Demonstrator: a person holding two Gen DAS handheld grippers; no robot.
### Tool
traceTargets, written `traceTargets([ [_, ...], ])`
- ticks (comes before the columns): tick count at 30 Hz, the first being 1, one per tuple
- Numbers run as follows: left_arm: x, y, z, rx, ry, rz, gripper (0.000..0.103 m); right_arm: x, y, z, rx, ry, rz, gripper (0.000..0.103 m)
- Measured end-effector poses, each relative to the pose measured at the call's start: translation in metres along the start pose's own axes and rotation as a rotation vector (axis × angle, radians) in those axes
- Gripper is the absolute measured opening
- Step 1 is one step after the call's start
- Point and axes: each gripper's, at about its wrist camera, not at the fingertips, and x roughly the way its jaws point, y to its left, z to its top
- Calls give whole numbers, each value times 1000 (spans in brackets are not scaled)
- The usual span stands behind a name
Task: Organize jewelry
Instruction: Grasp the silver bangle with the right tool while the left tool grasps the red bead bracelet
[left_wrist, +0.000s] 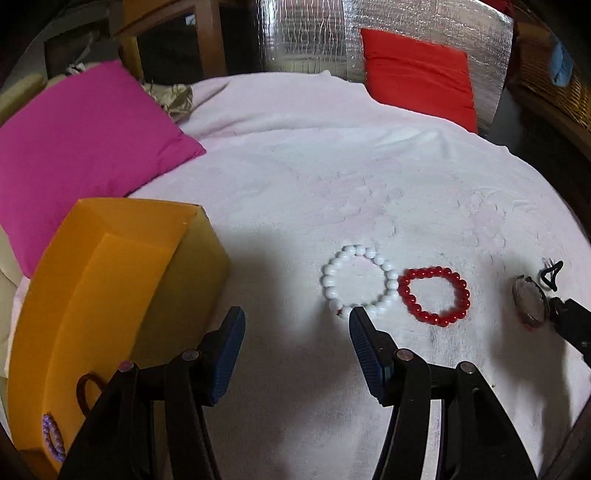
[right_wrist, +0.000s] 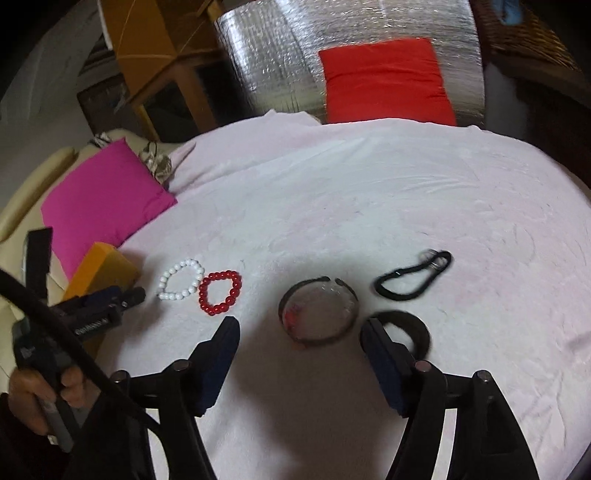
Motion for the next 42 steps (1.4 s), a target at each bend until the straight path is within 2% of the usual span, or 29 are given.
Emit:
traceTargets([
  [2,2,1,3,1,6,-23,60,11,1,3,-7,18,-27,73],
  [6,7,-9,6,41,14,-46,60,31,-3,8,5,66,-26,73],
  [10,25,-16,7,85,61,-59,60,44,4,11,-38,98,-68,73],
  [12,32,-16,6,76,82,-63,61,48,8,10,-69,109,-92,73],
  [14,35,-17,8,62,68,-84,66,47,10,9,-87,106,-104,72],
  [15,35,-18,9,53,62,-98,67,46,10,8,-91,101,-112,65],
  [16,35,-21,9,46,61,-106,67,47,10,8,-96,97,-122,64],
  [19,33,-25,10,31,56,-90,67,45,8,6,-92,85,-107,64],
  [25,17,-44,9,88,2,-107,67,28,-4,5,-49,46,-71,64],
  [29,9,-60,5,132,-16,-149,67,7,-13,9,-10,-3,-64,64],
  [34,-5,-84,2,198,-64,-193,67,-18,-49,11,134,-62,-36,64],
  [37,0,-93,0,213,-45,-191,67,-25,-66,9,190,-73,-58,64],
  [40,8,-92,-3,189,0,-247,66,-25,-73,7,205,-59,-72,64],
  [42,12,-92,-5,177,28,-292,45,-25,-73,6,204,-52,-74,64],
])
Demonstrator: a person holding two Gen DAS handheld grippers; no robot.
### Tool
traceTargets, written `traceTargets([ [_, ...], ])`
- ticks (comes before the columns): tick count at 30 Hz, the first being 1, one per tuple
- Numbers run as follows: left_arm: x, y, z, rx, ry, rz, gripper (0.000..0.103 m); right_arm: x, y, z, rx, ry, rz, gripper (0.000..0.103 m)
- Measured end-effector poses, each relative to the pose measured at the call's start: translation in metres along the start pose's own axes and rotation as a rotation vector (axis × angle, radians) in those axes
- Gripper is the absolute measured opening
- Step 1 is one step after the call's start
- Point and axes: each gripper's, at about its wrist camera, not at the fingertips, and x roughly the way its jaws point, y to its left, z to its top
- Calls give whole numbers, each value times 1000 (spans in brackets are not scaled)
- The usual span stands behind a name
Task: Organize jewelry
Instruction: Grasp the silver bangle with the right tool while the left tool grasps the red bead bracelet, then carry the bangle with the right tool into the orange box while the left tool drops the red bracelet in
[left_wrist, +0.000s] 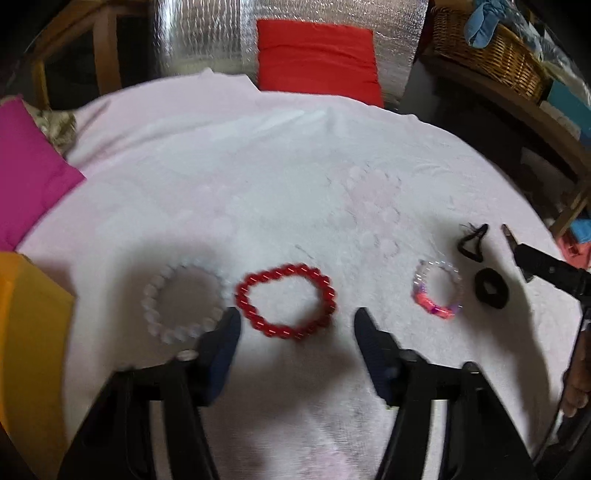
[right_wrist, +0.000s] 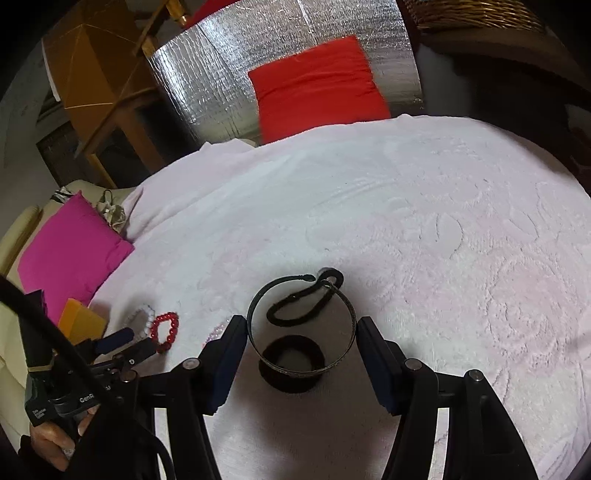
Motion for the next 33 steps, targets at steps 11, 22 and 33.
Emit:
traceTargets([
  [11,14,-17,-1,34,12,-33,50,5,2,-1,18,5,11,64],
  [22,4,-10,-8,-4,43,-136,9,2,5,-1,26,-16,7,64],
  [33,-56,5,-10,-84,-55,-243,9,-1,25,1,11,-52,45,64],
])
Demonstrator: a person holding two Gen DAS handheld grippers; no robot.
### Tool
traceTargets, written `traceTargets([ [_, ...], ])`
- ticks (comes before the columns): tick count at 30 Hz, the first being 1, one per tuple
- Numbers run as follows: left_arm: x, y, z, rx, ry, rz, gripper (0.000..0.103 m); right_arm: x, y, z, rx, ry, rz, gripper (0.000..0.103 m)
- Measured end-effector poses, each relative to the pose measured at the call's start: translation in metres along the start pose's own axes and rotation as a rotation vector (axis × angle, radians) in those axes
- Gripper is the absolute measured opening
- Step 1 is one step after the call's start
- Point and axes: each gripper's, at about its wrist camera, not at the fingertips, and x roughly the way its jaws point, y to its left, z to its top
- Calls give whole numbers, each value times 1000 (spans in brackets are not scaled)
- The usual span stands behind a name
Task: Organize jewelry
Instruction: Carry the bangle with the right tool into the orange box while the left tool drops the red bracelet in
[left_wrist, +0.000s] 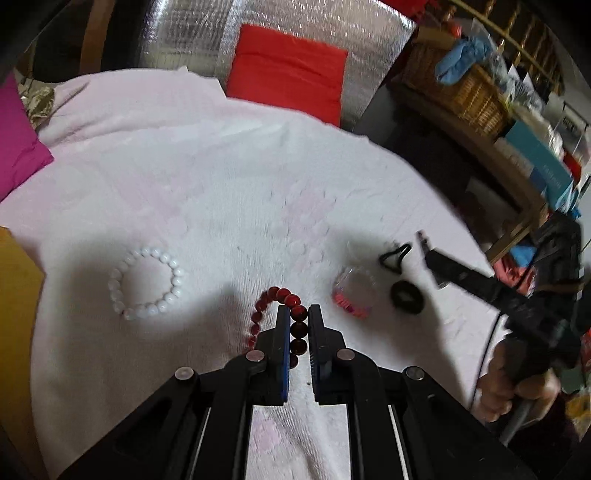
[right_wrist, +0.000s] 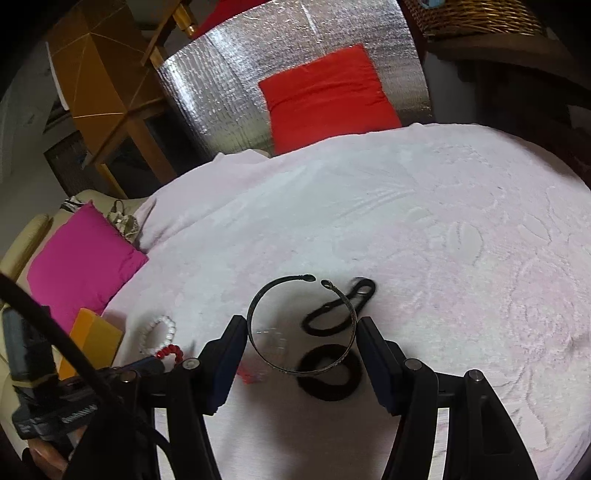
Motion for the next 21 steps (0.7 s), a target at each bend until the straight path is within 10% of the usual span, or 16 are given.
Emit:
traceTargets([
  [21,-138,0,-10,-44,-294,56,9,-16,89,-41,-150,-52,56,64],
])
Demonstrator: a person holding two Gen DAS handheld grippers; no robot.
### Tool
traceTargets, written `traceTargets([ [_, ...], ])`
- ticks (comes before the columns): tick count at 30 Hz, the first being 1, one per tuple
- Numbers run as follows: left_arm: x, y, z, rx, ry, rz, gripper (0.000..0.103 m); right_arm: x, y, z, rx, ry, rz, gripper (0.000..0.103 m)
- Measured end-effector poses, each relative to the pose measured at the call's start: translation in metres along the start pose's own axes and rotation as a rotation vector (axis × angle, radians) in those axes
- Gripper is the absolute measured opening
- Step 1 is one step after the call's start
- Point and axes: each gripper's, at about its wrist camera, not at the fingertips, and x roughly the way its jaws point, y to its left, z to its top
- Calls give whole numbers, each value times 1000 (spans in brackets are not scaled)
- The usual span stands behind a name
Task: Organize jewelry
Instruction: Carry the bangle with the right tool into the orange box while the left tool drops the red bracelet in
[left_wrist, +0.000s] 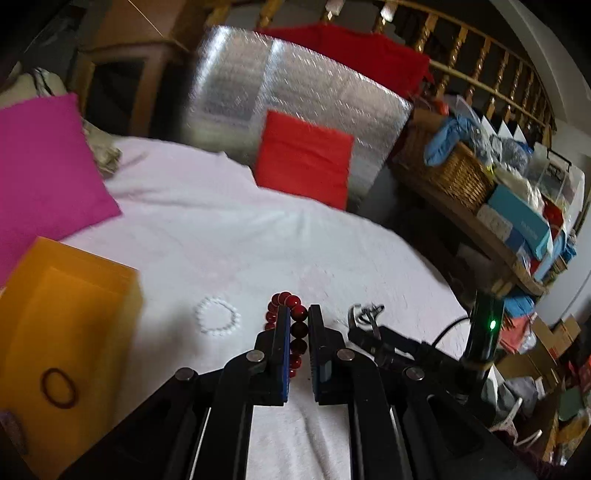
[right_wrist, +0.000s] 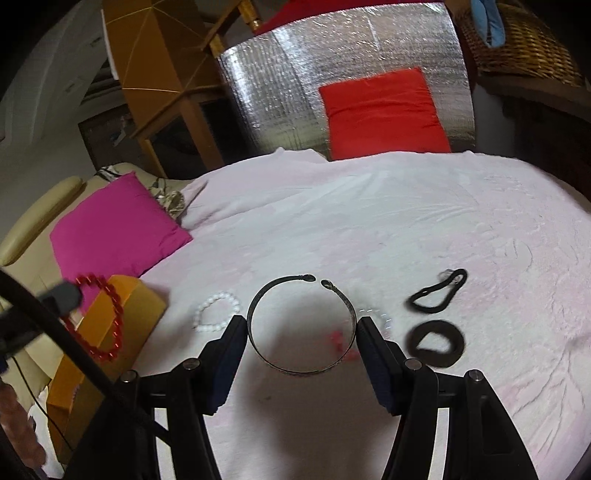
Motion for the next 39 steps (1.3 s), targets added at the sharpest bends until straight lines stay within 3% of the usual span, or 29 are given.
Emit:
traceTargets([
  [7,-74,30,5,-44,-134,107,9,-8,47,-6,-37,24,15,64],
  [19,-164,133,-24,-140,-175,402,9,9,198,21,-185,61,167,64],
  [25,-166,168,-47,-170,-129,477,9,45,266,16,-241,149,214,64],
  [32,-142,198,-77,-207,-19,504,9,92,324,5,-272,282,249,64],
  [39,-115,217,-97,-232,82,514,10,143,367,-13,-297,425,228,64],
])
